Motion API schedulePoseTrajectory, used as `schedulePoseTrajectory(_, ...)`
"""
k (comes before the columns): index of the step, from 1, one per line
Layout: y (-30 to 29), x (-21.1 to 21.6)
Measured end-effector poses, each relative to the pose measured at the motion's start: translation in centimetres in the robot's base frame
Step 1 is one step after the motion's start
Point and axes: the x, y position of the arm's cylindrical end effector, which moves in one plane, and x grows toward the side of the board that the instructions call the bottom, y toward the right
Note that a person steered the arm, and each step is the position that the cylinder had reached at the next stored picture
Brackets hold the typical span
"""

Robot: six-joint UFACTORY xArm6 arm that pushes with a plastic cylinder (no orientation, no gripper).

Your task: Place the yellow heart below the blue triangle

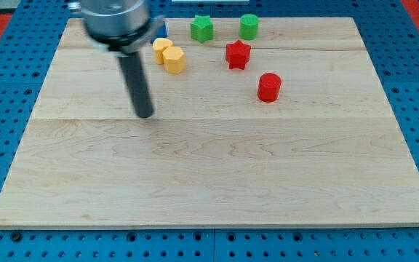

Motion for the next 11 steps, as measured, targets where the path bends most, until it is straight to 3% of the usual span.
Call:
schedulePoseTrajectory(2,6.1,-6.7)
schedulePoseTrajectory(6,4.7,-15.8)
schedulePoseTrajectory(8,-2.0,-16.3)
schedulePoseTrajectory(11,-3.4,-15.5)
